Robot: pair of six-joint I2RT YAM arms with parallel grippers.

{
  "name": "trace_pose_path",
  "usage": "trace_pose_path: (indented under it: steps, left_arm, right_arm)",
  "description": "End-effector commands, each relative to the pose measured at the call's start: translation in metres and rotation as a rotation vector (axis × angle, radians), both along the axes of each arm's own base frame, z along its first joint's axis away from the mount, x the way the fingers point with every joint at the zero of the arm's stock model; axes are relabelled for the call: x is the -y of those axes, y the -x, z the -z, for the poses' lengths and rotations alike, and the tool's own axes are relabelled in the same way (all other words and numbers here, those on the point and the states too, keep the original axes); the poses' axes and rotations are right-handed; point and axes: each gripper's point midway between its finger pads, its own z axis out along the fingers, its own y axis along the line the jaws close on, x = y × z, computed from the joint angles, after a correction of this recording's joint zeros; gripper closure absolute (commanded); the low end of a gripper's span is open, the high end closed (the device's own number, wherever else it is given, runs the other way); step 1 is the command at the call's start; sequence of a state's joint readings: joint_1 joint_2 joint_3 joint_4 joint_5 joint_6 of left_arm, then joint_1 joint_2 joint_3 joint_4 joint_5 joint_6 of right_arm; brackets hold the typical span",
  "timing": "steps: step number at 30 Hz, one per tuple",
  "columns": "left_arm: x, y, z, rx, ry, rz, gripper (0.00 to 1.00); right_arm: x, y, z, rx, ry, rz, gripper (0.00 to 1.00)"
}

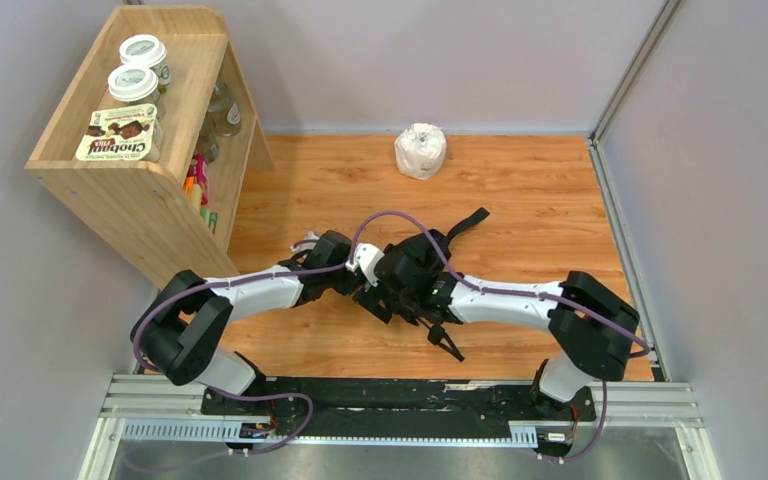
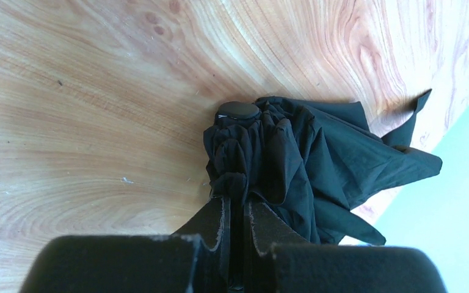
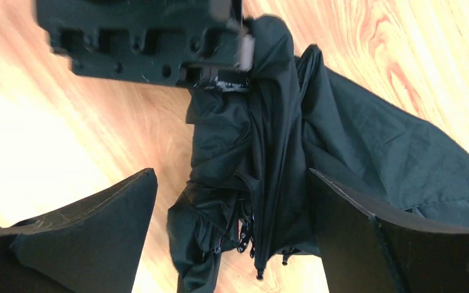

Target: Put away the umbrella

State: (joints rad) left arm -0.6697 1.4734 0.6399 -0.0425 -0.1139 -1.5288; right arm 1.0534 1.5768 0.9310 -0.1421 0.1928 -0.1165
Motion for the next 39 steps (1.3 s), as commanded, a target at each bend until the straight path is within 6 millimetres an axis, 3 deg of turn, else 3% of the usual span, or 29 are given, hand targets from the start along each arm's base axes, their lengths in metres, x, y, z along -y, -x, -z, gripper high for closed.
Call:
trace_pose_path:
  steps: [1, 4, 6, 9, 13, 14, 17, 22, 26, 30, 35, 39]
  left_arm:
    - [-0.041, 0.054, 0.047, -0.247, -0.195, -0.002, 1.0]
    - [-0.036, 0.054, 0.045, -0.256, -0.178, 0.004, 1.0]
    - [-0.037, 0.056, 0.045, -0.264, -0.183, 0.005, 1.0]
    - [-0.038, 0.056, 0.044, -0.265, -0.184, 0.002, 1.0]
    - [-0.036, 0.052, 0.039, -0.235, -0.178, 0.016, 1.0]
    - [-0.032, 0.047, 0.036, -0.203, -0.172, 0.037, 1.0]
    - [-0.026, 0.029, 0.019, -0.101, -0.167, 0.094, 0.96]
    - [-0.035, 0.003, -0.015, 0.068, -0.198, 0.135, 0.26]
    - [-0.047, -0.004, -0.048, 0.178, -0.167, 0.134, 0.25]
    - [-0.053, -0.004, -0.062, 0.212, -0.11, 0.101, 0.25]
    - [-0.028, -0.011, -0.061, 0.213, 0.022, 0.122, 0.24]
    - [-0.013, -0.014, -0.047, 0.159, 0.067, 0.15, 0.23]
  right_arm:
    - [0.011, -0.013, 0.027, 0.146, 0.124, 0.037, 0.05]
    - [0.027, -0.019, 0.047, 0.182, 0.214, 0.126, 0.09]
    - [0.035, -0.024, 0.054, 0.2, 0.249, 0.174, 0.19]
    - [0.043, -0.021, 0.067, 0.167, 0.256, 0.214, 0.56]
    - [0.053, -0.007, 0.091, 0.046, 0.246, 0.237, 0.94]
    - [0.054, -0.003, 0.097, 0.008, 0.244, 0.221, 1.0]
    - [0.052, 0.023, 0.123, -0.233, 0.169, 0.176, 1.0]
    - [0.049, 0.062, 0.137, -0.587, 0.038, 0.111, 1.0]
    - [0.045, 0.075, 0.14, -0.819, -0.092, 0.14, 1.0]
    - [0.044, 0.078, 0.146, -0.993, -0.161, 0.181, 1.0]
    - [0.041, 0.068, 0.148, -1.101, -0.257, 0.23, 1.0]
    - [0.042, 0.059, 0.149, -1.136, -0.288, 0.276, 1.0]
